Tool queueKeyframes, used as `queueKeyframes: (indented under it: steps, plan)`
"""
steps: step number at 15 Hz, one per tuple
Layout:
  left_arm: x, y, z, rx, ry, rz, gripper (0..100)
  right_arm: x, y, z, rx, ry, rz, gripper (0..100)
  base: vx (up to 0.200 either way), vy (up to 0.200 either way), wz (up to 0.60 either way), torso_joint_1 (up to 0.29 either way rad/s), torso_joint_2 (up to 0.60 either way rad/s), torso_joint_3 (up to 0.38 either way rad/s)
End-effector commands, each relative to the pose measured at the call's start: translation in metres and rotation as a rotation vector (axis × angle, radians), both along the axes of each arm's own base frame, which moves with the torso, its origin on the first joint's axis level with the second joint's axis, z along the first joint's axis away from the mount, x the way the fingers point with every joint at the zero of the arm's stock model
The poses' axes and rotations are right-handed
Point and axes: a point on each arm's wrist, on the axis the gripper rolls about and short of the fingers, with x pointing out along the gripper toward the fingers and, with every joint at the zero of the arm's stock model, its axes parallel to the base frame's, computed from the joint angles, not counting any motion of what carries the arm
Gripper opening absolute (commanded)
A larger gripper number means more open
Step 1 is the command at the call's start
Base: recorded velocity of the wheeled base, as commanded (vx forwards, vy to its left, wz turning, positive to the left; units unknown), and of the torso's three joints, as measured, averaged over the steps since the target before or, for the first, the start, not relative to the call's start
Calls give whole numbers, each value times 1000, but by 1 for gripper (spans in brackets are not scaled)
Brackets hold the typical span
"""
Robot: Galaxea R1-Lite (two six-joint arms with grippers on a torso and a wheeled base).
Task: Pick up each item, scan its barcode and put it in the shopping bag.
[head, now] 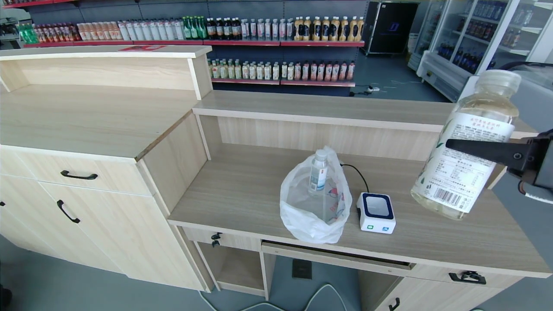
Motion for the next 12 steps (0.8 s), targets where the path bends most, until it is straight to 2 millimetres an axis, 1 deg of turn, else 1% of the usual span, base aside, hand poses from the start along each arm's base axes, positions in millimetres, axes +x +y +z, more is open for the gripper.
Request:
queueKeyframes:
  steps: [1, 2, 4, 9, 10, 12]
  plan:
    - [0, 0, 0, 0, 0, 0, 100, -24, 8, 6, 2, -33, 52, 0, 0, 0, 0, 0, 0, 0]
    - [0, 0, 0, 0, 0, 0, 100, -30, 9, 6, 2, -26, 63, 0, 0, 0, 0, 0, 0, 0]
    - [0, 0, 0, 0, 0, 0, 100, -47, 12, 6, -1, 11, 95, 0, 0, 0, 0, 0, 0, 0]
    - [0, 0, 0, 0, 0, 0, 100, -76, 14, 5, -5, 55, 143, 0, 0, 0, 0, 0, 0, 0]
    - [0, 0, 0, 0, 0, 0, 100, -81, 13, 4, -7, 67, 141, 0, 0, 0, 0, 0, 0, 0]
    - [0, 0, 0, 0, 0, 0, 100, -82, 13, 4, -7, 76, 136, 0, 0, 0, 0, 0, 0, 0]
